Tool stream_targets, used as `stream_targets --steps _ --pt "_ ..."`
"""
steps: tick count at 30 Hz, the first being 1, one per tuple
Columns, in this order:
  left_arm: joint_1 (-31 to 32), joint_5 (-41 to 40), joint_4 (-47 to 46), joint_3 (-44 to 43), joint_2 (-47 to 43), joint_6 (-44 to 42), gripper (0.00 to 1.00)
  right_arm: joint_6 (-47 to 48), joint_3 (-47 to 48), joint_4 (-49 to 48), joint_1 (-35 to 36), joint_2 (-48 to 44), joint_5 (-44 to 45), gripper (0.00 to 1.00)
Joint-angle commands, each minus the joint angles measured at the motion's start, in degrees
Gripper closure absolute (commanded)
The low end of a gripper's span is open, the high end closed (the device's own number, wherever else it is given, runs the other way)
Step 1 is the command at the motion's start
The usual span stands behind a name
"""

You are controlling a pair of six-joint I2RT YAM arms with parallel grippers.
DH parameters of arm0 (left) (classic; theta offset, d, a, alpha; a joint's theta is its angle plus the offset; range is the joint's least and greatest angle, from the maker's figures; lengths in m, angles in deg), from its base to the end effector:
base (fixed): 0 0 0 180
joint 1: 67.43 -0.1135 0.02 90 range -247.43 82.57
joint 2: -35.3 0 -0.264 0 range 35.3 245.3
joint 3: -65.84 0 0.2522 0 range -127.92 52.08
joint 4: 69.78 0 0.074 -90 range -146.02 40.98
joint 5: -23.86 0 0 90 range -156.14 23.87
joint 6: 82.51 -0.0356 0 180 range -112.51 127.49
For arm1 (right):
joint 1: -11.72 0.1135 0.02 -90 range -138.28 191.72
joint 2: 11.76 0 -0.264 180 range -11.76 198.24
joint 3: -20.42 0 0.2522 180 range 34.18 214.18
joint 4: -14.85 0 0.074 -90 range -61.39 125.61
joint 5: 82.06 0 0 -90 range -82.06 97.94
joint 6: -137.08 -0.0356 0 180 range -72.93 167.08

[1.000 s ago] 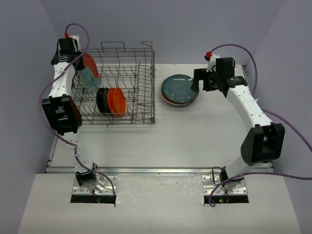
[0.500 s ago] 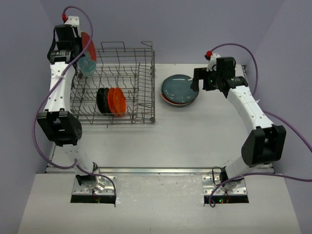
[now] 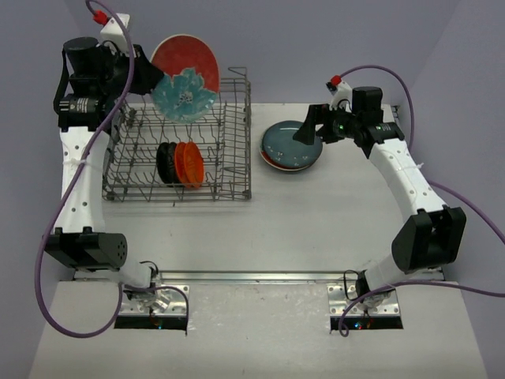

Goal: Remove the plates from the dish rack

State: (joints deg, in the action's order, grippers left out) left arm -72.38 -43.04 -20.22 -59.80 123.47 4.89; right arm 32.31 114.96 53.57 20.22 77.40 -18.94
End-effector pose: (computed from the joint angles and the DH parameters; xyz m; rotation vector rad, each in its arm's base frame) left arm 0.3161 0.0134 0.5084 0.2530 1.7540 -0.2635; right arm 0.3493 0.0685 0.3430 -0.1594 2.1669 0.7387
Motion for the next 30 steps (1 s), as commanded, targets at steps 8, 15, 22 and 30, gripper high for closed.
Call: stream_targets --steps 8,15,22,30 --pt "1.8 35.5 -17.1 17.1 -9.0 21.0 1.00 -7.1 8.3 -5.6 5.9 -1.4 -13.7 0.01" --pt "4.1 37.0 -17.1 21.0 -9.5 20.4 1.00 -8.7 9.8 -5.8 9.3 1.1 -14.6 0.02" --pt "7.8 36.6 -17.0 24.2 -9.2 19.5 1.00 -11.6 13.2 -4.7 11.0 6.4 -15.9 0.18" --pt "9.5 33.5 -17.3 25.0 -8.9 19.3 0.95 -16.7 13.1 -6.4 11.0 8.6 -20.5 1.00"
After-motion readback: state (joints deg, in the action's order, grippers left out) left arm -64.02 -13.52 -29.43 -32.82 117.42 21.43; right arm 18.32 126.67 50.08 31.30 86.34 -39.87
